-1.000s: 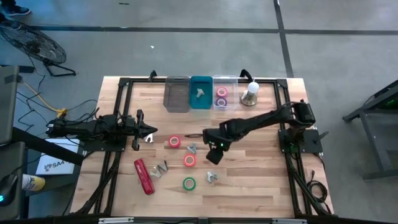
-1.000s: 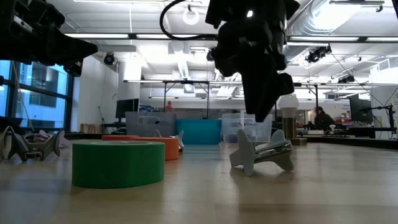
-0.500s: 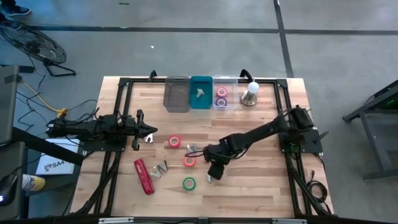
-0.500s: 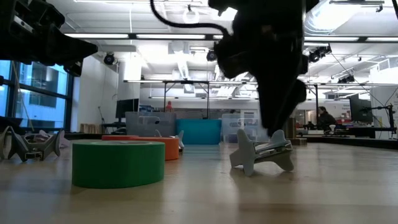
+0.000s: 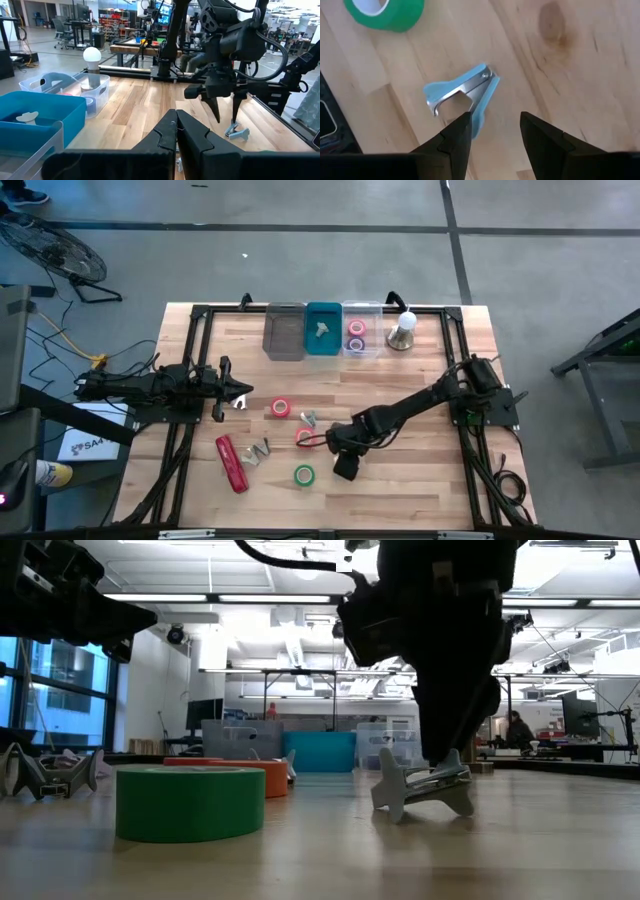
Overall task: Pick and place Stapler, Stapler remover, tape
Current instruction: Put the bottom blue staple remover into the blue bin
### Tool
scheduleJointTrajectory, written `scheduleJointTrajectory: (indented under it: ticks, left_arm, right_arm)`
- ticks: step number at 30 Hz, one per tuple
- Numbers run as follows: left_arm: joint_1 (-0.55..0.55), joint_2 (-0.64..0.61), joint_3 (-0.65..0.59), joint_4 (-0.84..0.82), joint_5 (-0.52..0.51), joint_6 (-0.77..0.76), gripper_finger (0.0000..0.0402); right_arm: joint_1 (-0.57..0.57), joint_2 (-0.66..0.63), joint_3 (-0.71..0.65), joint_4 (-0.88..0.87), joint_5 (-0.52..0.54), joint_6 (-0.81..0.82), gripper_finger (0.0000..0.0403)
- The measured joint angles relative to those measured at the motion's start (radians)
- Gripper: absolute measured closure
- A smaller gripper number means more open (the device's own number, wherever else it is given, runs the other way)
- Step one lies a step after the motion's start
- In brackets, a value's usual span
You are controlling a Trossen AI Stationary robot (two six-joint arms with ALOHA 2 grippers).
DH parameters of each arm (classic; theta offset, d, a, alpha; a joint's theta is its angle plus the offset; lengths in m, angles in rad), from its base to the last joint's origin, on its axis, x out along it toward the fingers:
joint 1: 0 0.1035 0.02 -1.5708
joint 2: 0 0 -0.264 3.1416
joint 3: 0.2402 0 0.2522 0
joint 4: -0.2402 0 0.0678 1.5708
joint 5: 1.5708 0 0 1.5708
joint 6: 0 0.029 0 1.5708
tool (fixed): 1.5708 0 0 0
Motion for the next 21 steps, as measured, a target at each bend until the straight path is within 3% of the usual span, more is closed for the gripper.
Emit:
scheduleJointTrajectory:
  ticks: [14,21]
  left_arm:
    - [0.0,0.0,0.0,0.0,-0.001,0.0,0.0396]
    - [0.0,0.0,0.0,0.0,-0.001,0.0,0.0396]
  right_arm:
    - [0.003,0.0,0.0,0.038,0.03,0.003,0.0239]
    - [0.005,0.0,0.0,0.031,0.029,0.024,0.0197]
